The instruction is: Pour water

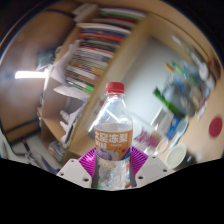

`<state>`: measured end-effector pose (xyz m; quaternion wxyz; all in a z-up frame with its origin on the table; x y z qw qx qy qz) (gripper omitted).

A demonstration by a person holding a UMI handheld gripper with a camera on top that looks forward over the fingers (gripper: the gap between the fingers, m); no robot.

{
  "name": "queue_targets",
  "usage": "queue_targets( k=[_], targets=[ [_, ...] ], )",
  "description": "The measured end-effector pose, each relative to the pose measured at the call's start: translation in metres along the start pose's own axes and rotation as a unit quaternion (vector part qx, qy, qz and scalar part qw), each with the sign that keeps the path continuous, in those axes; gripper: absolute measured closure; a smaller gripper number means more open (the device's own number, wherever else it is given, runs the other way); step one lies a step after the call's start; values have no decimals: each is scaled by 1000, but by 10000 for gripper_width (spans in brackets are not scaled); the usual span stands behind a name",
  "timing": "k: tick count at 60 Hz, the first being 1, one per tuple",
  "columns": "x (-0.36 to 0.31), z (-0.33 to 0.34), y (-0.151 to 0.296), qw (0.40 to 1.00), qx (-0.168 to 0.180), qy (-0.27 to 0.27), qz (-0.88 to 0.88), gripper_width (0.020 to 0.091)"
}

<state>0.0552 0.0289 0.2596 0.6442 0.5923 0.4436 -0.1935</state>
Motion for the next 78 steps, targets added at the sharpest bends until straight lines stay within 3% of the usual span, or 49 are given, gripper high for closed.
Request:
queue_targets(
  k=[5, 11, 22, 42, 47, 57, 66, 70, 74, 78],
  targets=[
    [8, 23, 57, 982, 74, -49, 164, 662],
    [42, 40, 107, 940, 123, -110, 298, 661],
    [157, 47, 129, 881, 83, -226, 408, 661],
    [265, 24, 100, 854, 25, -265, 446, 640],
    [268, 25, 106, 843, 62, -261, 466, 619],
    [270, 24, 106, 848, 66, -260, 457, 599],
    [271, 24, 109, 854, 44, -268, 444, 509],
    [274, 28, 106, 865, 9, -279, 417, 386],
    [271, 38, 106, 874, 2, -282, 396, 276],
    [268, 54, 109, 873, 1, -294, 388, 250]
  ],
)
Point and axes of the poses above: the point between the fingertips, and its own axes, seen from behind it with the camera up: x to the right, y up, z backward, against the way the camera looks, the point moved 8 cm from there along z, backward, against the way the camera looks, and after that the axes turned 4 degrees about -y, right-handed, at the moved point
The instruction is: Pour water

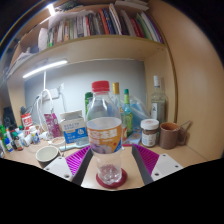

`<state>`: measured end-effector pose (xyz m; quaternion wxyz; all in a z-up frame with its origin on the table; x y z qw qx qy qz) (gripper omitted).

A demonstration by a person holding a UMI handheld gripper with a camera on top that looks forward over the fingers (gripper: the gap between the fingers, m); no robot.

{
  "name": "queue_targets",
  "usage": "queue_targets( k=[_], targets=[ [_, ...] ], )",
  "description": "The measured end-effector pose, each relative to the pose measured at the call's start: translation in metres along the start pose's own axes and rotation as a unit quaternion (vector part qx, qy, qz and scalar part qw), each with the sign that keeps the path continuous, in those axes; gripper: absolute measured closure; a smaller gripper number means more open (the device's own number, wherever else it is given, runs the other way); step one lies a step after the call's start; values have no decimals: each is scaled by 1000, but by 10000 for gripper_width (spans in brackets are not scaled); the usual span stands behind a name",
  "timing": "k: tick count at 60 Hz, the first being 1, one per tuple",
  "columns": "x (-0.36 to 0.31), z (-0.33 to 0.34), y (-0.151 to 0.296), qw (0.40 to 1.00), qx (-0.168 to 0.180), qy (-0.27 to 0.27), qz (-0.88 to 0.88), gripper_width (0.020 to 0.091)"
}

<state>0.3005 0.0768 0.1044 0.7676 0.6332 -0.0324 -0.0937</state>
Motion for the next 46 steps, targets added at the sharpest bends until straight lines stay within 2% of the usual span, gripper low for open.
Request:
queue_targets(
  k=[13, 32, 46],
  targets=[
    [5, 83, 3, 1000, 5, 8, 23, 264],
    [-18, 241, -18, 999, 15, 31, 39, 263],
    [-35, 301, -32, 996, 26, 36, 75, 250]
  ],
)
Point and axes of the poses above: the point between the fingertips, and its own axes, seen from behind it with the camera up: x to the right, y up, z backward, against the way the camera looks, the point moved 8 cm from there along z, backward, against the way the camera looks, and after that the axes turned 4 degrees about -y, right-handed, at the moved point
